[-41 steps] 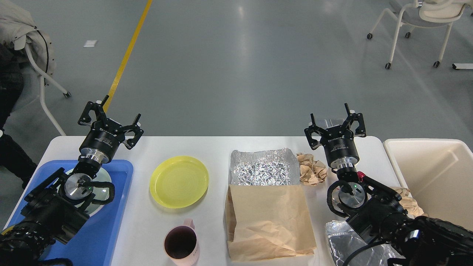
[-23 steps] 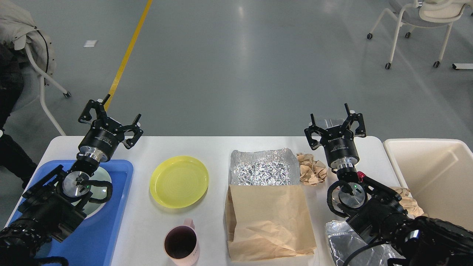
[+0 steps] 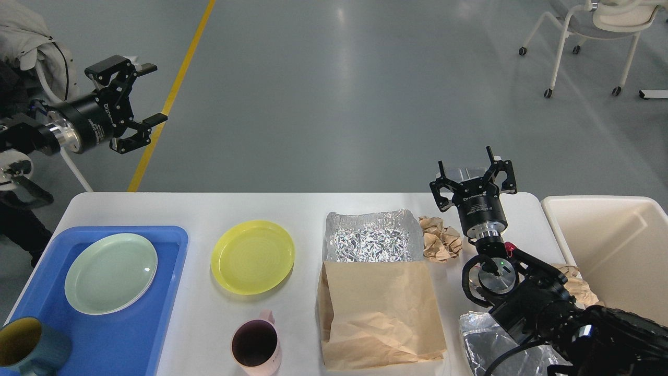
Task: Tidy desktop
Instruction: 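Raise the left gripper and swing it over the pink mug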
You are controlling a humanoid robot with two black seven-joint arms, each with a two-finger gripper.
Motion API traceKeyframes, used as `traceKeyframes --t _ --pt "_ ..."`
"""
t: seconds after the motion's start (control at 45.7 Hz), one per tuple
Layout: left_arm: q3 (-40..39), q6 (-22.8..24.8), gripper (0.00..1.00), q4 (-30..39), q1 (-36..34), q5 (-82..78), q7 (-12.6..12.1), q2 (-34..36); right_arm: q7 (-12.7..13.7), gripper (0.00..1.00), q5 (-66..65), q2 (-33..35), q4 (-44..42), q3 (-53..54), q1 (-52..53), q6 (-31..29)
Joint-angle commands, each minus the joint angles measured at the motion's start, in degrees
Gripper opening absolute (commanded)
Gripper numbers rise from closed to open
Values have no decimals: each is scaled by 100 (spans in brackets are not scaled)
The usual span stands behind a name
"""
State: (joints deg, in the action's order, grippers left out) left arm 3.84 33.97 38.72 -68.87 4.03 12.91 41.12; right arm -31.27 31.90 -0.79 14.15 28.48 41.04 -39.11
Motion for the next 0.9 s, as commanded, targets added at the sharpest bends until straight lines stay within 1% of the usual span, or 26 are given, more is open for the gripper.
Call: traceKeyframes --t 0.0,0.066,0.11,0.175,0.219,0.241,0.372,0.482,0.548,0.635,0.723,0.745,0.789,0.832,0.876 --pt "1731 -259 100 1390 -1354 -270 124 616 -2 100 0 0 0 0 0 0" --pt "2663 -400 100 1901 -2084 -805 194 713 -2 100 0 0 0 0 0 0" --pt "3121 -444 100 2156 -2462 -1262 343 749 -2 100 0 0 0 0 0 0" --pt "3456 -488 100 2499 -2815 -1921 641 749 -2 100 0 0 0 0 0 0" --pt "3579 -540 100 2762 -2956 -2308 747 749 6 100 0 0 0 0 0 0" --pt "3597 -576 100 2920 -3000 -2493 757 749 -2 100 0 0 -9 0 0 0" --pt "3650 -980 100 3808 -3369 -4126 748 758 -2 100 0 0 -18 0 0 0" --pt "3633 -989 100 4178 -3519 -5218 748 591 6 100 0 0 -27 0 0 0" --pt "3650 -980 100 4222 -3589 -5447 748 223 6 100 0 0 -27 0 0 0" --pt "3738 -788 100 4188 -3756 -5439 713 -182 -2 100 0 0 -27 0 0 0" --pt "3703 -287 100 4082 -3870 -5325 686 -455 -2 100 0 0 -18 0 0 0" --pt "3668 -86 100 4047 -3836 -5229 608 -481 -2 100 0 0 -18 0 0 0" --pt "3641 13 100 4047 -3809 -5132 511 -464 -2 100 0 0 -18 0 0 0" --pt "3624 13 100 4073 -3730 -5018 475 -429 6 100 0 0 -18 0 0 0" --pt "3624 118 100 4108 -3651 -4825 484 -377 6 100 0 0 -18 0 0 0"
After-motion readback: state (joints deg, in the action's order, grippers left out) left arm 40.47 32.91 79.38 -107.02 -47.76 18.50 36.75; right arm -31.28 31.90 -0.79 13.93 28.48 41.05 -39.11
